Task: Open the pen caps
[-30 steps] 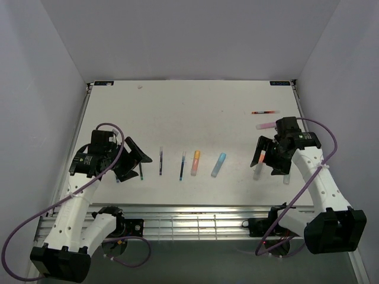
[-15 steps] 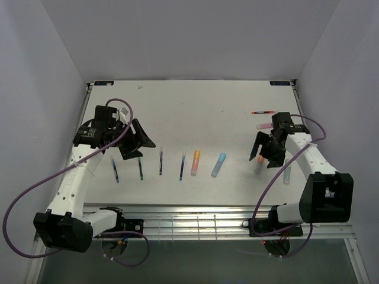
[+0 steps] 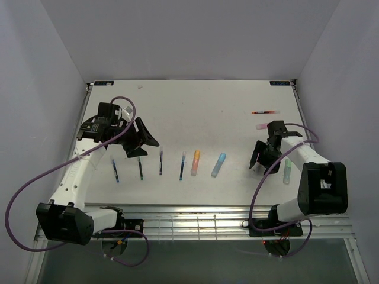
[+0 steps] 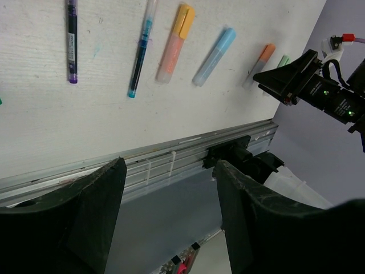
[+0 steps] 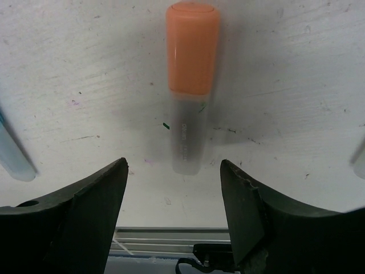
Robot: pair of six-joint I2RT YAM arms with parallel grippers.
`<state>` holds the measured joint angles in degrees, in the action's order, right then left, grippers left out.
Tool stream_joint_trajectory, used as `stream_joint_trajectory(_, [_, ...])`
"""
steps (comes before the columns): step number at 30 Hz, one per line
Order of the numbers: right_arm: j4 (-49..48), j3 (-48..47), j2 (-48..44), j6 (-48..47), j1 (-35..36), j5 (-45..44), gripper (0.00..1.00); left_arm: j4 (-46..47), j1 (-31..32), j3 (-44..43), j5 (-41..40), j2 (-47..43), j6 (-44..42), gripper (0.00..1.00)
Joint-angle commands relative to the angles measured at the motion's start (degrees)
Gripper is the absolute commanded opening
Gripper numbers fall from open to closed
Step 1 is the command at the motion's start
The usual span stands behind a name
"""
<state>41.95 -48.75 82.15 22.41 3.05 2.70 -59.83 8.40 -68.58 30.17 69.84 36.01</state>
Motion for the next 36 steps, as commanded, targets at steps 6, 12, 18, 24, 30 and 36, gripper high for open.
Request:
stream_joint_trajectory(6, [-4.25, 2.17, 2.49, 0.88, 1.43, -2.44, 0.70, 1.21, 0.65, -3.05, 2.17, -0.32, 0.20, 0.73])
stream_joint_trajectory(12, [-5.21, 2.61, 4.77, 1.49, 2.75, -6.12, 0.66, 2.09, 2.05, -2.88, 1.56, 0.20, 1.87, 0.70])
stream_joint_trajectory(18, [-6.71, 2.79, 6.97, 1.67, 4.07, -7.53, 0.52, 2.44, 7.41, -5.07, -1.52, 3.10, 3.89, 0.69])
stream_joint_trajectory(24, [-6.36, 1.30, 7.24, -0.88, 5.21, -9.37, 0.11, 3.49, 11.72, -6.48, -4.07, 5.21, 6.00, 0.69])
stream_joint_trajectory(30, [-0.30, -5.55, 2.50, -2.55, 10.29, -6.42, 0.08, 8.58, 12.51, -5.25, -1.79, 5.83, 7.58, 0.70])
stream_joint_trajectory(36, [2.78, -15.93, -2.25, -0.80, 21.62, 12.99, 0.08, 17.28, 13.65, -4.02, 1.90, 6.97, 10.04, 0.76])
